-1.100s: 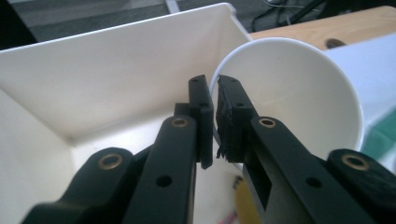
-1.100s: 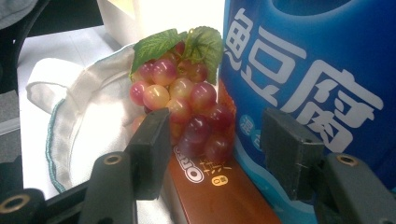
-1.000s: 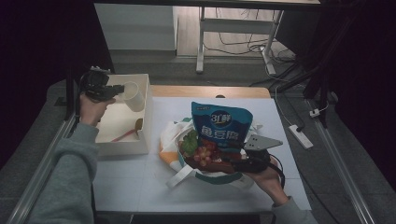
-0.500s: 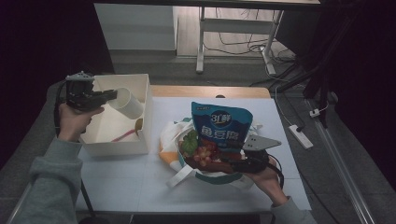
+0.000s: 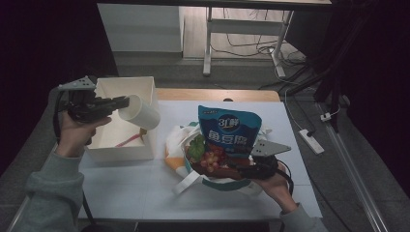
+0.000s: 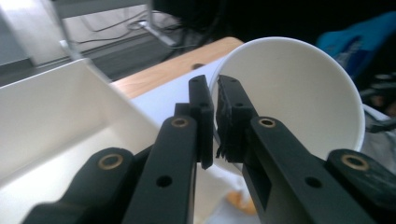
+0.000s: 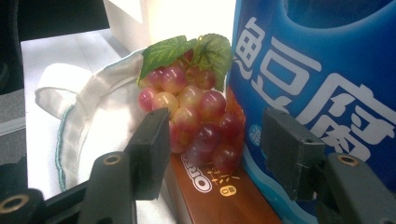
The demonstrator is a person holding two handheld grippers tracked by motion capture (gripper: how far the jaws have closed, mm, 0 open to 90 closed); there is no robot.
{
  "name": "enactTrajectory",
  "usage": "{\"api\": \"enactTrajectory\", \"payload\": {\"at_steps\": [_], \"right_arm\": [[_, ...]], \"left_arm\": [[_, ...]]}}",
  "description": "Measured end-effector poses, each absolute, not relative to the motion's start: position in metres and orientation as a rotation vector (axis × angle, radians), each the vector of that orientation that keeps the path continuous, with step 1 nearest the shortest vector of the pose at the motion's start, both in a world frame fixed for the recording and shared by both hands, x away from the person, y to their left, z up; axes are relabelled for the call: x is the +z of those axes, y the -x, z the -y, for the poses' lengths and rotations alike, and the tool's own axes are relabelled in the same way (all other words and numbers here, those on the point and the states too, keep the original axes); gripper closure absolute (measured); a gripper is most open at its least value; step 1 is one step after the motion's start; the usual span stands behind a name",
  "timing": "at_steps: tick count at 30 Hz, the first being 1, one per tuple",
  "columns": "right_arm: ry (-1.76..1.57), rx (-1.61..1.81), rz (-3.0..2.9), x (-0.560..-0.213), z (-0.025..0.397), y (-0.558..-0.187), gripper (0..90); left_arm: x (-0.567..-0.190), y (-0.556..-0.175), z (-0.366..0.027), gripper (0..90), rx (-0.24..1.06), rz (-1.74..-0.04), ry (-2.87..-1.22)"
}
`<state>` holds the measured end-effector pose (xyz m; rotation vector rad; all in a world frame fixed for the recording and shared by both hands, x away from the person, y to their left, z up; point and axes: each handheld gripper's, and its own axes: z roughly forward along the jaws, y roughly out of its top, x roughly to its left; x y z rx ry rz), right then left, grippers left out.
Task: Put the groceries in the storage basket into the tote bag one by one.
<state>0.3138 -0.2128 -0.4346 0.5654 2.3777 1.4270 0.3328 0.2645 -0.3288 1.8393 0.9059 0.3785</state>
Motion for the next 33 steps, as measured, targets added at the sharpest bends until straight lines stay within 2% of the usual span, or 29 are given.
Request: {"api": "enactTrajectory", "payload": {"at_steps": [6,18,28,33], "right_arm": [[-0.553,1.441,-2.372,-0.432,0.212,-0.312,40.7],[-0.421,1.482,-2.370,-0.408,0.181,-0.299,28.6],[-0.303,1.414,-2.358,-0.386,0.146,-0.296,18.9],[-0.320,1.336,-2.348,-0.387,0.144,-0.300,18.7]], "left_arm": [[-0.333,-0.330,-0.226,84.7,0.298,-0.801,-1.902],[-0.342,-0.330,-0.162,84.7,0.162,-0.663,-1.971],[-0.341,-0.333,-0.116,84.6,0.111,-0.587,-2.022],[-0.343,-0.336,-0.098,84.6,0.080,-0.567,-2.039]]}}
